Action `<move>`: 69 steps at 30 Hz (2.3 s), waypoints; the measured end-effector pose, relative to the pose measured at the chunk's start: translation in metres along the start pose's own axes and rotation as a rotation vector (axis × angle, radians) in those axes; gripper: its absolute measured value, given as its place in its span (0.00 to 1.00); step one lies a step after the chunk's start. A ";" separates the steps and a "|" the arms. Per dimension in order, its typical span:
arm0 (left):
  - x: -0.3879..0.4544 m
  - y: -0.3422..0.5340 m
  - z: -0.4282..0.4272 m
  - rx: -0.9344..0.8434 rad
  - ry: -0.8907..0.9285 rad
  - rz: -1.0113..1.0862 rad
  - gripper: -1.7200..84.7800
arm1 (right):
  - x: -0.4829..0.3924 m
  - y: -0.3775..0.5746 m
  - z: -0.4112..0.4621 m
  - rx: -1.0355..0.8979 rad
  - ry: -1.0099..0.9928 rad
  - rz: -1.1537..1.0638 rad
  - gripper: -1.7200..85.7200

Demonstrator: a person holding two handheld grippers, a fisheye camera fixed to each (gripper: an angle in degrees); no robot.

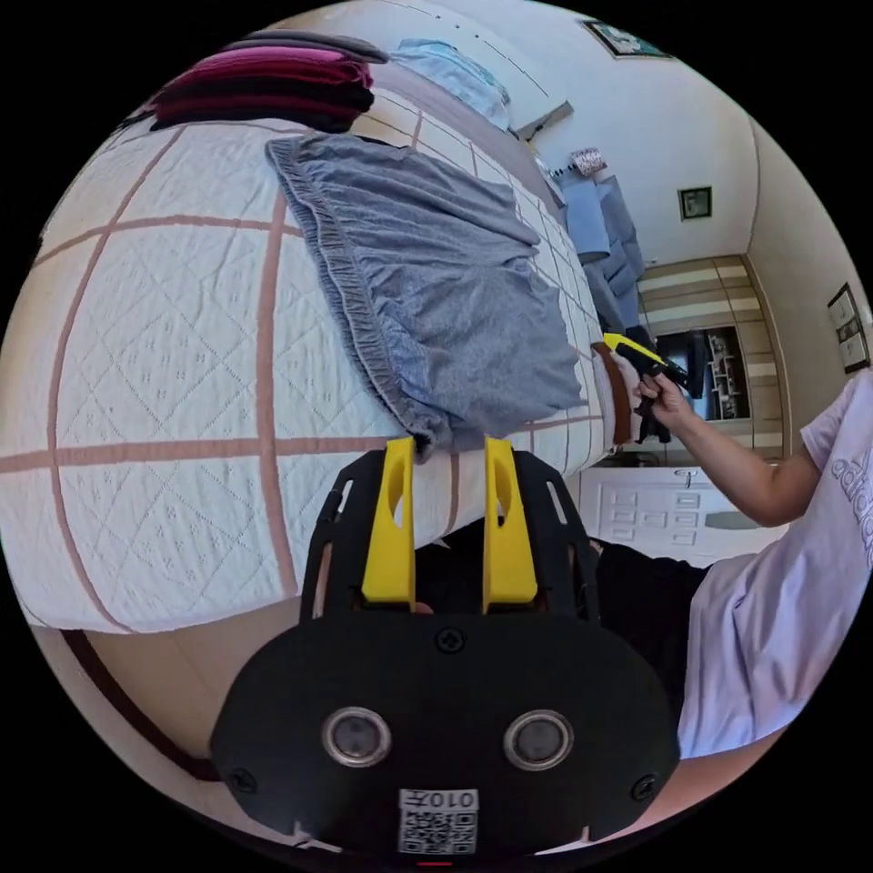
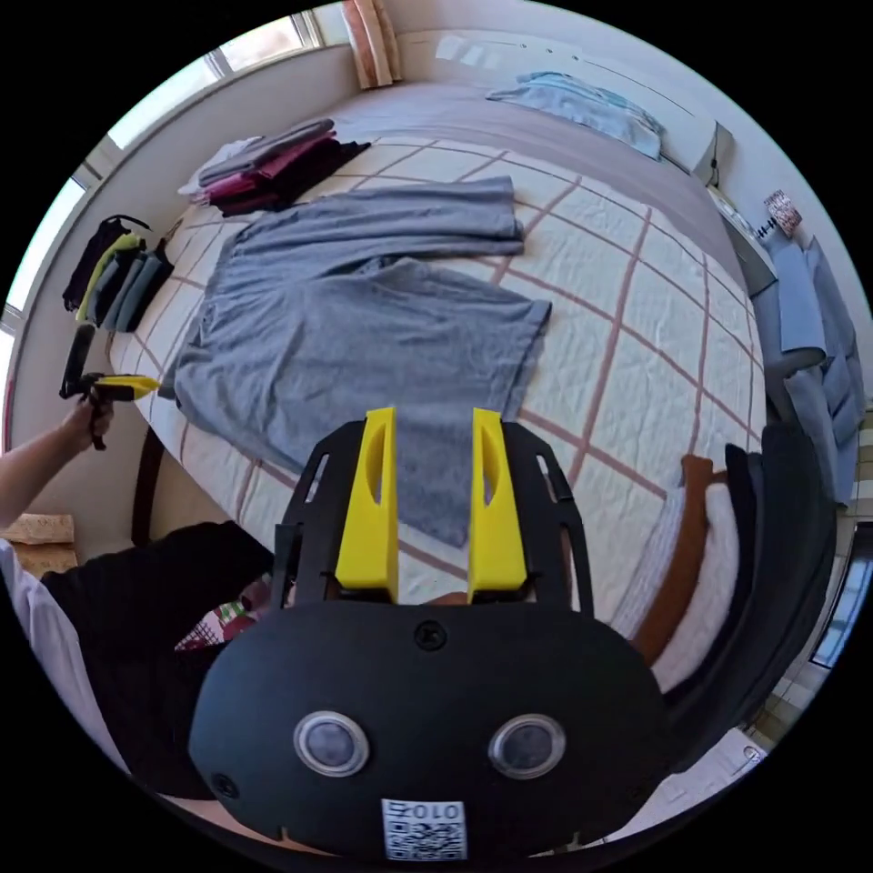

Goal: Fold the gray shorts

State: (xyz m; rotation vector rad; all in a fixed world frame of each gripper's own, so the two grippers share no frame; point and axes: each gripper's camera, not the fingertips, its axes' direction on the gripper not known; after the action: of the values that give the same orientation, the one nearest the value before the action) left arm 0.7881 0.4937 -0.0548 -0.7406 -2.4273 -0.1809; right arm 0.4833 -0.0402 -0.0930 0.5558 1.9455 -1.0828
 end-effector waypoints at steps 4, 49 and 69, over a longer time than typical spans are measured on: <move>0.012 -0.014 0.025 -0.041 -0.086 0.033 0.11 | -0.004 0.042 0.031 -0.154 0.068 -0.063 0.16; -0.036 0.074 0.010 0.303 -0.190 -0.511 0.07 | 0.002 -0.065 0.045 0.008 -0.063 -0.027 0.09; -0.015 -0.180 0.083 0.147 -0.147 -0.011 0.05 | -0.037 -0.283 0.144 -0.055 -0.098 -0.335 0.06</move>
State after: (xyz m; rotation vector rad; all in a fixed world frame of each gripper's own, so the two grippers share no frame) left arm 0.6581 0.3604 -0.1243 -0.6965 -2.5512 0.0501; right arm 0.3720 -0.3123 0.0320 0.1447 2.0195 -1.2314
